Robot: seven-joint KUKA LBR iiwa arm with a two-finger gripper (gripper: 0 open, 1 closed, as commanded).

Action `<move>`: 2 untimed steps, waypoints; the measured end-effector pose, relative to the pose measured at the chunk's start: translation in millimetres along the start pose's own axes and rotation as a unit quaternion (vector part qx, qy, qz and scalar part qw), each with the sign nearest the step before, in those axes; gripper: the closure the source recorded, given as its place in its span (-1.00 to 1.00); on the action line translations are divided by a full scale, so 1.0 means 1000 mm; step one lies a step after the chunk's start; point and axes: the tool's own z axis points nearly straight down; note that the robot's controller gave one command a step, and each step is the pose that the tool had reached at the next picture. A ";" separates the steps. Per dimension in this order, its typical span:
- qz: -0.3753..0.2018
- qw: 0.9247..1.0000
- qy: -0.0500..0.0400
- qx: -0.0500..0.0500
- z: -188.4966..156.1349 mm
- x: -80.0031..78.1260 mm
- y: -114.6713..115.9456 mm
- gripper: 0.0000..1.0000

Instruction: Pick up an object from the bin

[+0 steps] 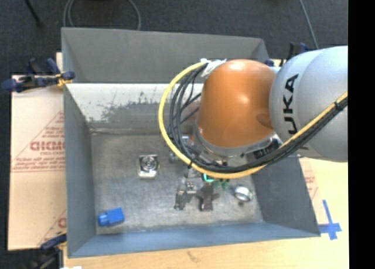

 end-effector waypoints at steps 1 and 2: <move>0.088 0.996 -0.002 0.000 0.061 -0.043 -0.015 -1.00; 0.160 0.987 -0.006 -0.002 0.165 -0.075 -0.012 -1.00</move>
Offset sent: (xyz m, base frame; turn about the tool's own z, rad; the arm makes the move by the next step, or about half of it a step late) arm 0.0421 -0.0143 -0.0602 0.1783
